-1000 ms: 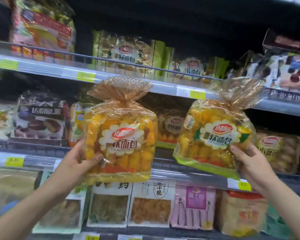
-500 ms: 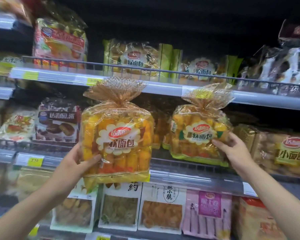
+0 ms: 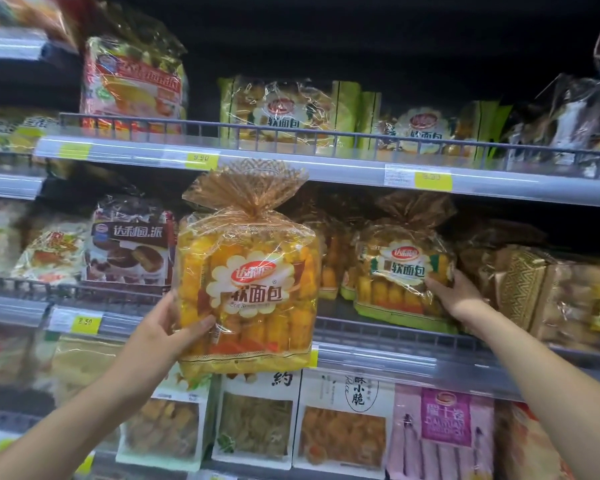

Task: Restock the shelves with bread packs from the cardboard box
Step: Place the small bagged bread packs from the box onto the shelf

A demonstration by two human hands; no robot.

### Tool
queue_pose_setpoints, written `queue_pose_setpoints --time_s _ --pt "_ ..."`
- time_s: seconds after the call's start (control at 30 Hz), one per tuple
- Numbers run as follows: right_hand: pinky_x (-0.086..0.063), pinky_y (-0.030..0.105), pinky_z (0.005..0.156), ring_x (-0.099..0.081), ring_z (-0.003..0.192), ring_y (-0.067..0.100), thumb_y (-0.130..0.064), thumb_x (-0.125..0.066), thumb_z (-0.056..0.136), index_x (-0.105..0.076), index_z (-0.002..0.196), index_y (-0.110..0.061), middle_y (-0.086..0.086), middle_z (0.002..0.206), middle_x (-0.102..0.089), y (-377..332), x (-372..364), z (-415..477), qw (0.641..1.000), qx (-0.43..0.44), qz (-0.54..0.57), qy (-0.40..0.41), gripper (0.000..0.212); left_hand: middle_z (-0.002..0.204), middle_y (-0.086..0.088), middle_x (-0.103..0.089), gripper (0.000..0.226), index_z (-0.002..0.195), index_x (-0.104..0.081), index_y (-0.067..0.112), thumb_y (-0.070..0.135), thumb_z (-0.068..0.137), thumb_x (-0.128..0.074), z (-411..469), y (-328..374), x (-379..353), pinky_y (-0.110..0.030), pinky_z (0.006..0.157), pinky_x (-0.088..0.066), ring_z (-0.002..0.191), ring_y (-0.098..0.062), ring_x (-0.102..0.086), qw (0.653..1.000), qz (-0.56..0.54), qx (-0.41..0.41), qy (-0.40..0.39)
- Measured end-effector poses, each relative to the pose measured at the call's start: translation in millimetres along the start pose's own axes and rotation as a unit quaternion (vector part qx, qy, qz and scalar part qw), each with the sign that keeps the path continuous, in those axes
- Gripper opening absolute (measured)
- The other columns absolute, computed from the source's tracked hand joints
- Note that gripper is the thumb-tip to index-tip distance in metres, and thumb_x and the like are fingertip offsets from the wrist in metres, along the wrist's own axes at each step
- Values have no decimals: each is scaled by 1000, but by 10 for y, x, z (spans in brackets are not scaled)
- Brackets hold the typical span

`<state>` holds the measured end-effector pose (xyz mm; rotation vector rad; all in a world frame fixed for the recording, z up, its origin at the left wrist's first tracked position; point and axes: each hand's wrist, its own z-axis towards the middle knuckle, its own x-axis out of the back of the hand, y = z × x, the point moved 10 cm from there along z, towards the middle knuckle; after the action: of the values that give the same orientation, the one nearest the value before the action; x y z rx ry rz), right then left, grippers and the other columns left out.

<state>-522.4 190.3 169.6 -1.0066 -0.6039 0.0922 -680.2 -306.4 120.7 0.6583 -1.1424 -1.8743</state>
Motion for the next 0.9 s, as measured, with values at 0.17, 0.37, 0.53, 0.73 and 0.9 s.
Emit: queue_pose_setpoints --time_s 0.17,0.37,0.53,0.73,0.9 --pt "-51 47 95 -58 119 43 -49 -62 95 -43 140 -3 24 134 -58 -168 79 -15 974 -4 -224 40 67 117 5 -76 93 123 -60 40 74 41 -88 -17 -4 -70 -51 97 -54 104 -21 -74 1000 -4 2 -12" --pt "-51 47 77 -58 95 43 -16 -83 79 -48 118 -3 22 115 -51 -570 288 -415 921 203 -277 185 54 116 5 -76 68 126 -58 41 61 66 -84 25 -118 -130 -54 99 -52 103 -22 -74 999 -10 32 -18" --pt "-52 47 93 -44 128 29 -30 -74 88 -47 141 -34 5 138 -44 -497 -245 -403 901 227 -368 -24 60 120 2 -75 96 125 -60 37 69 40 -91 92 -186 -221 -53 97 -53 106 -25 -74 998 -36 36 -34" --pt "-40 59 110 -20 149 28 -47 -53 98 -23 152 -55 -5 160 -21 -411 -494 -268 882 161 -425 -129 62 131 6 -69 87 130 -59 44 63 51 -91 181 -322 -228 -51 104 -50 122 -23 -65 996 -55 55 -53" --pt "-34 62 113 -17 152 32 -59 -49 96 -18 151 -59 -5 166 -12 -386 -598 -137 866 121 -459 -158 64 134 7 -67 83 136 -56 40 55 60 -88 183 -341 -265 -52 105 -49 124 -21 -64 994 -62 64 -67"
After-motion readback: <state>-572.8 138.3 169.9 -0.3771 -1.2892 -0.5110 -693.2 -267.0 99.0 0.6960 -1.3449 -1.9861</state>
